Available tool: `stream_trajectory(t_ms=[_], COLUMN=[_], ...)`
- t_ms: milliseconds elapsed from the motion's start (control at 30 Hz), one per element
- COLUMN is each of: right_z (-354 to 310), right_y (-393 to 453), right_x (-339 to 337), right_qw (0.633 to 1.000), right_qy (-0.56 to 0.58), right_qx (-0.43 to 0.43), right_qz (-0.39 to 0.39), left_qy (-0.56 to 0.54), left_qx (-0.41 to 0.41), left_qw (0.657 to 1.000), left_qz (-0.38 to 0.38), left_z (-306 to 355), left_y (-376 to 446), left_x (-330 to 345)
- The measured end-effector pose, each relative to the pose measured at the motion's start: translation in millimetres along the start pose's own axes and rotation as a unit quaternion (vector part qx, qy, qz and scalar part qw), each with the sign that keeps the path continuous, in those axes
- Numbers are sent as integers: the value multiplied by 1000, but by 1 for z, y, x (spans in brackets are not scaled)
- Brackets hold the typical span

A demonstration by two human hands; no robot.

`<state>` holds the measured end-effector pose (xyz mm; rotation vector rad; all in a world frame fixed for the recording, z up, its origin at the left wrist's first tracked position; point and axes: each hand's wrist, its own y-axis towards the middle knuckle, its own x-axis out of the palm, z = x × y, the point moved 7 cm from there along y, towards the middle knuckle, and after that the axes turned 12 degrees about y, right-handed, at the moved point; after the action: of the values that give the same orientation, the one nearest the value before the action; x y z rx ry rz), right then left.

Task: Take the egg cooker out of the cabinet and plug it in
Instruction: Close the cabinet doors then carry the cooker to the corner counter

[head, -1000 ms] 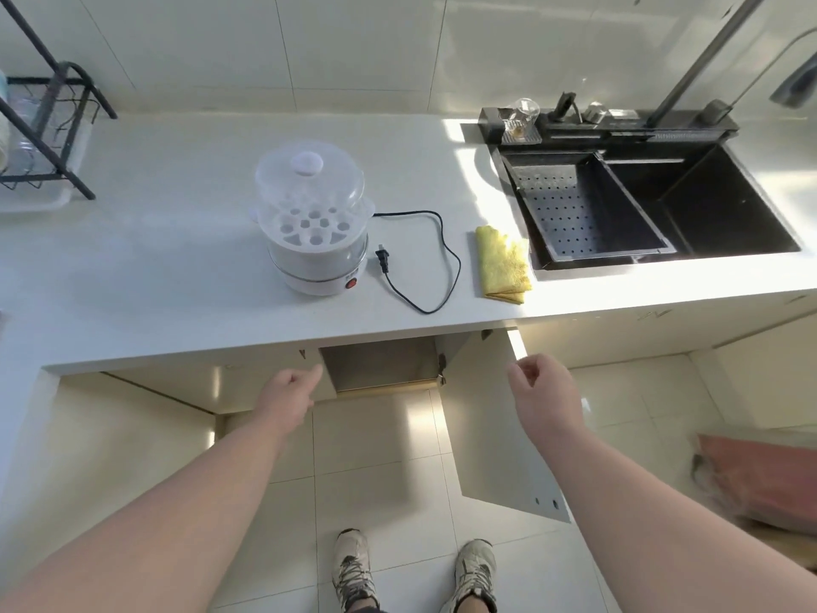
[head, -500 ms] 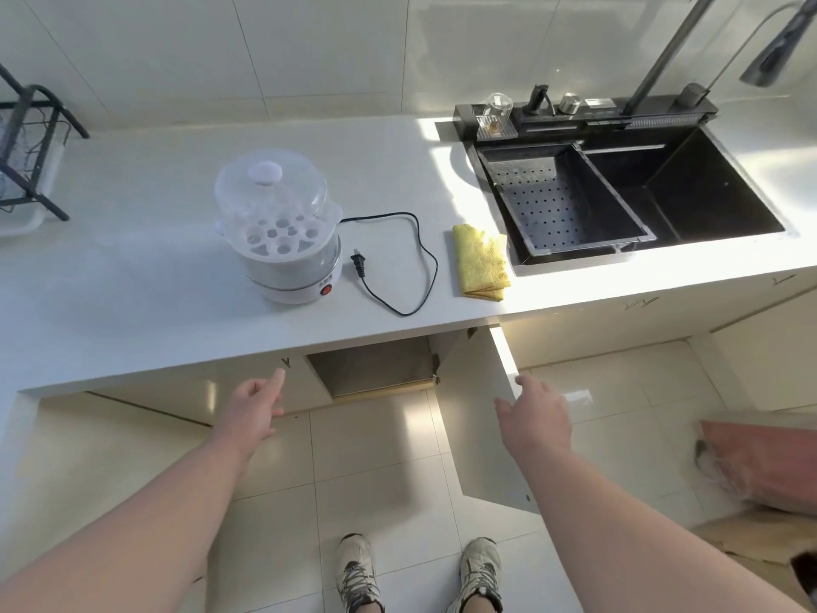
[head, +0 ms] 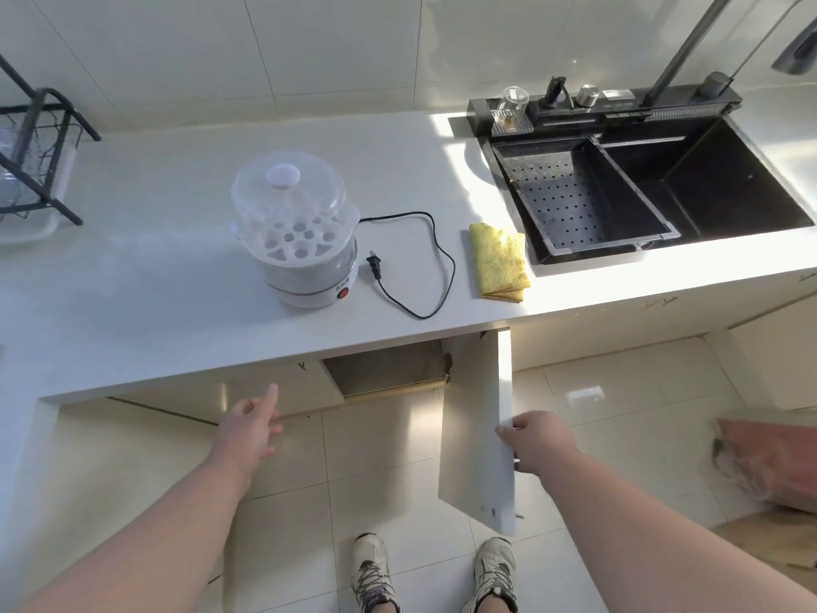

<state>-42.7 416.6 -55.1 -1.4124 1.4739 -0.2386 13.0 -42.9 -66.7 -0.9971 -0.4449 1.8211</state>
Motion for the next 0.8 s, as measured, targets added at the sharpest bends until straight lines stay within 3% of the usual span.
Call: stream_trajectory(t_ms=[200, 500, 600, 800], right_z=[-32, -103, -116, -131], right_y=[-9, 7, 10, 11], right_x=[85, 164, 172, 177], right_qw=[972, 903, 883, 885], right_qy=[233, 425, 462, 454], right_qx=[31, 58, 62, 81], right_qz=[-21, -39, -51, -70], left_qy=[-31, -103, -114, -130], left_qx=[-22, -75, -85, -99], left_qw=[999, 990, 988, 985], left_qz=[22, 56, 54, 47], left_z=[2, -18, -25, -28], left_y=[-1, 1, -1, -6], left_x=[-4, -16, -16, -12])
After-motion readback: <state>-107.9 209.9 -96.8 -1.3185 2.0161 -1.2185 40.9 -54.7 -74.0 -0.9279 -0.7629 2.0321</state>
